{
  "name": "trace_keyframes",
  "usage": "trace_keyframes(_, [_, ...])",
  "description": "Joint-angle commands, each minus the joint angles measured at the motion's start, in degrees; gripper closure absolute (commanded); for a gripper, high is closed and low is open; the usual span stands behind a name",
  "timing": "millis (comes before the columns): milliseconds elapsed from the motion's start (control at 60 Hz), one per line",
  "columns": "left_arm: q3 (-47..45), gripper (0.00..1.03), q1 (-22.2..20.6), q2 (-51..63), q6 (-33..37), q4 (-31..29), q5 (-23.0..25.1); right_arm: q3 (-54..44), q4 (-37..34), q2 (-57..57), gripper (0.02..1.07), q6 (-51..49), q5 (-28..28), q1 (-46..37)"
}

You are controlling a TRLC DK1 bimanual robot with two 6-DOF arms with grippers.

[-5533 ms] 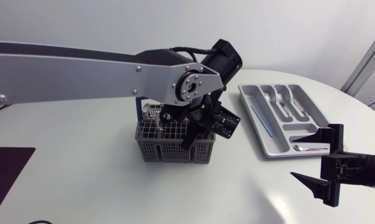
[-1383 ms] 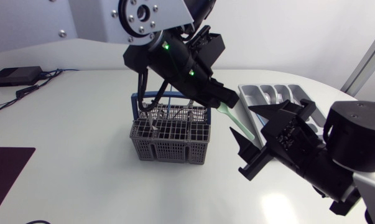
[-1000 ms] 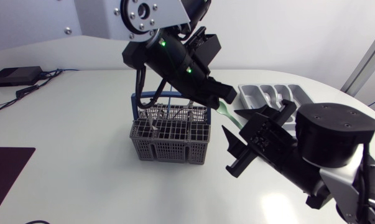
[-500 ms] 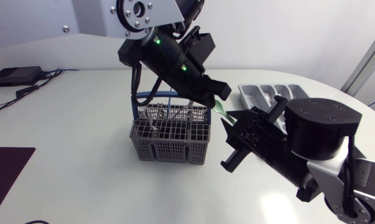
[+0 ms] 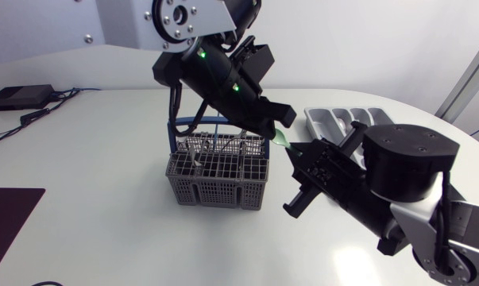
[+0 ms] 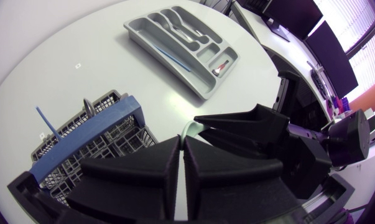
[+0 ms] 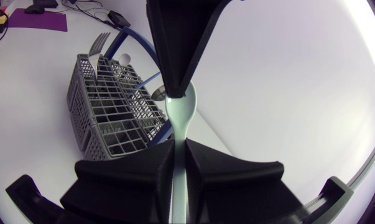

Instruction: Unload the cutlery basket into the drawer organizer.

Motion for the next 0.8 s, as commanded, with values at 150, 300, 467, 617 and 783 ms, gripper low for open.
trace_keyframes(150, [3.45,0.68,1.68,0.73,-2.34,-0.13,3.09,0.52,-1.0,-1.03,1.01,-1.61,-0.89,0.01])
trace_keyframes(300, [3.27,0.52,3.88,-2.09,-3.66,3.12,4.05,-0.09,-4.25,-3.4,1.01,-1.7,-2.91,-0.34])
trace_keyframes(467, [3.27,0.44,6.78,-5.51,-3.74,5.41,3.97,-0.36,-11.45,-8.85,1.01,-1.61,-11.0,-5.97])
trace_keyframes(617, [2.39,0.42,10.65,-7.62,-1.46,3.74,3.0,0.35,-20.77,-14.56,1.01,-2.49,-22.08,-14.85])
trace_keyframes(783, [-0.42,0.42,11.88,-10.26,7.24,-1.63,-0.87,1.14,-29.03,-18.08,1.01,-7.15,-33.15,-25.39])
